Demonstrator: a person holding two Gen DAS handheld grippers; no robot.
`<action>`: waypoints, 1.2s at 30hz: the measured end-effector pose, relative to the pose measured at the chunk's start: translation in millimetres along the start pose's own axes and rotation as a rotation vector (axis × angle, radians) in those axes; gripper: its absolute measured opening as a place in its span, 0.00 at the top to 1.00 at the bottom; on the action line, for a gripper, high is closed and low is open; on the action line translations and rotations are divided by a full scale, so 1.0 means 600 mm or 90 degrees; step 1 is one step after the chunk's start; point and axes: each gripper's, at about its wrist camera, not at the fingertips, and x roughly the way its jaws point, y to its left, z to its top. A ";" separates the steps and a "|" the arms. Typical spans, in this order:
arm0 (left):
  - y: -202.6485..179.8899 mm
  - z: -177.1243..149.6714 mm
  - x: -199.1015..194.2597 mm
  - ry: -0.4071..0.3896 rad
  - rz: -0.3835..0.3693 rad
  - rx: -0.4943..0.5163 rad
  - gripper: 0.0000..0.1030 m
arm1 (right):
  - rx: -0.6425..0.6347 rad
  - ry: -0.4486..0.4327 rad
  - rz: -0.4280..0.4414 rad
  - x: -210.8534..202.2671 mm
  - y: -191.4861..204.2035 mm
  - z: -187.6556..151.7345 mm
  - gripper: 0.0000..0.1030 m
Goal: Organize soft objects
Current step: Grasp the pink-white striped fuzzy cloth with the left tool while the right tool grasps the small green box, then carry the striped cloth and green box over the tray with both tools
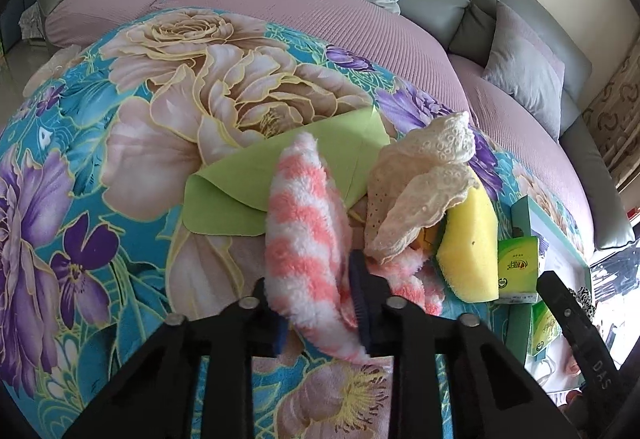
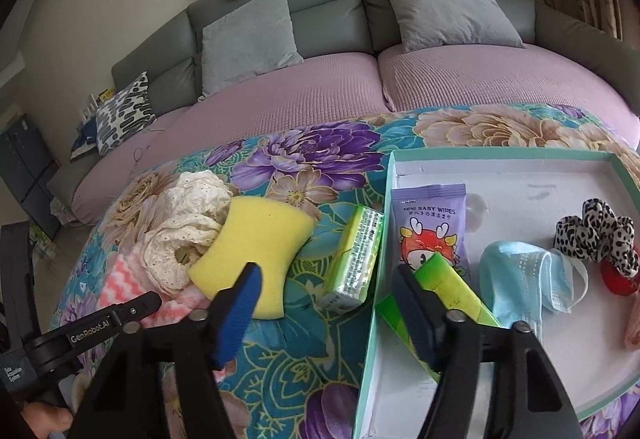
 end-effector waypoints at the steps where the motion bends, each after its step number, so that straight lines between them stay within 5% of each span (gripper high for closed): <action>1: 0.001 0.000 0.000 0.000 -0.002 -0.001 0.79 | -0.004 0.003 -0.003 0.002 0.002 -0.001 0.42; 6: 0.006 0.001 0.001 -0.002 -0.016 -0.007 0.88 | -0.003 0.015 -0.013 0.013 0.002 -0.003 0.51; 36: 0.029 0.010 0.033 0.021 -0.017 -0.041 0.90 | 0.005 0.037 -0.033 0.065 0.002 -0.001 0.77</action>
